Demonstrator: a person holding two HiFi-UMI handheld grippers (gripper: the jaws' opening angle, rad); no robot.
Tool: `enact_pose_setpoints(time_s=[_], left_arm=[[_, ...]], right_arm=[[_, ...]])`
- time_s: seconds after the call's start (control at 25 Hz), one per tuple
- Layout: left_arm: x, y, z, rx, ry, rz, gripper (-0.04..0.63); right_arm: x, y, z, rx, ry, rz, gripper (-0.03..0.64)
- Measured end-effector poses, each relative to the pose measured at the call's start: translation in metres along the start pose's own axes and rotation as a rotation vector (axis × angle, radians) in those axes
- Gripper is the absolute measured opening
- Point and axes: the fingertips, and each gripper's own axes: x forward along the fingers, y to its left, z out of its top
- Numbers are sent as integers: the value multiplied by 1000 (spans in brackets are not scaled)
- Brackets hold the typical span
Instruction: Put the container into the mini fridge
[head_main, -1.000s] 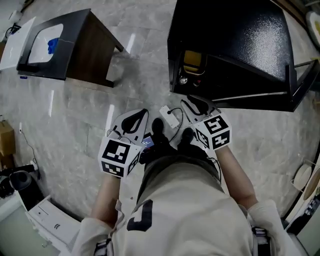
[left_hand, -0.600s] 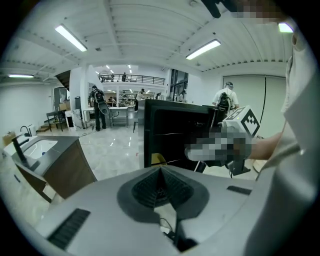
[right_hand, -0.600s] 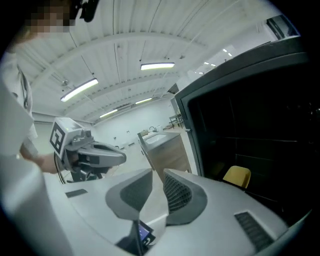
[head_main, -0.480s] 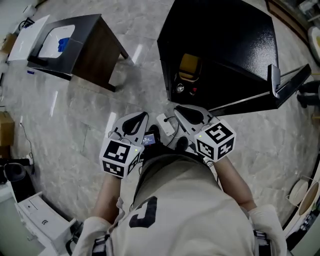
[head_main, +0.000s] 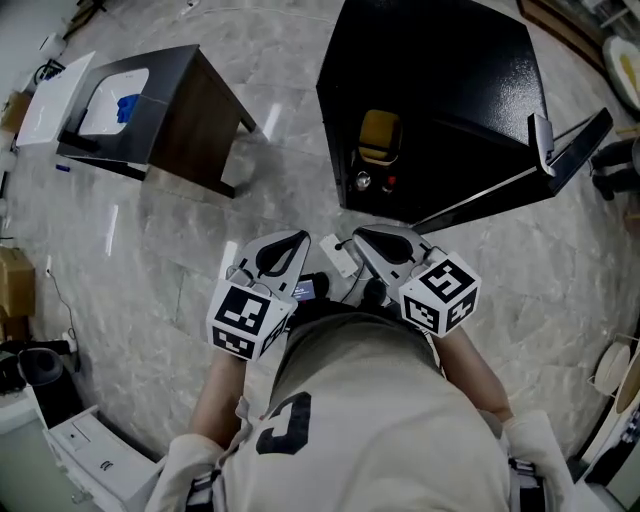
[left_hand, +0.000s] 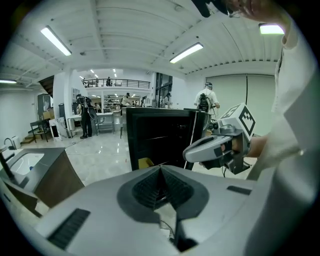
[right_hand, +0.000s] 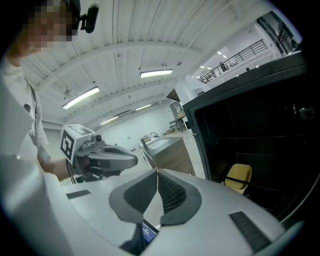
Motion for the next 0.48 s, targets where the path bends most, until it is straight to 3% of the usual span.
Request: enact_pose_setpoints(time_s=[0.28, 0.48], left_arm=[[-36, 50, -7, 18, -47, -45, 57], [-55, 75, -26, 33, -42, -136, 57]], right_arm=[[43, 41, 7, -21, 2, -58, 31], [69, 76, 10, -49, 1, -128, 31]])
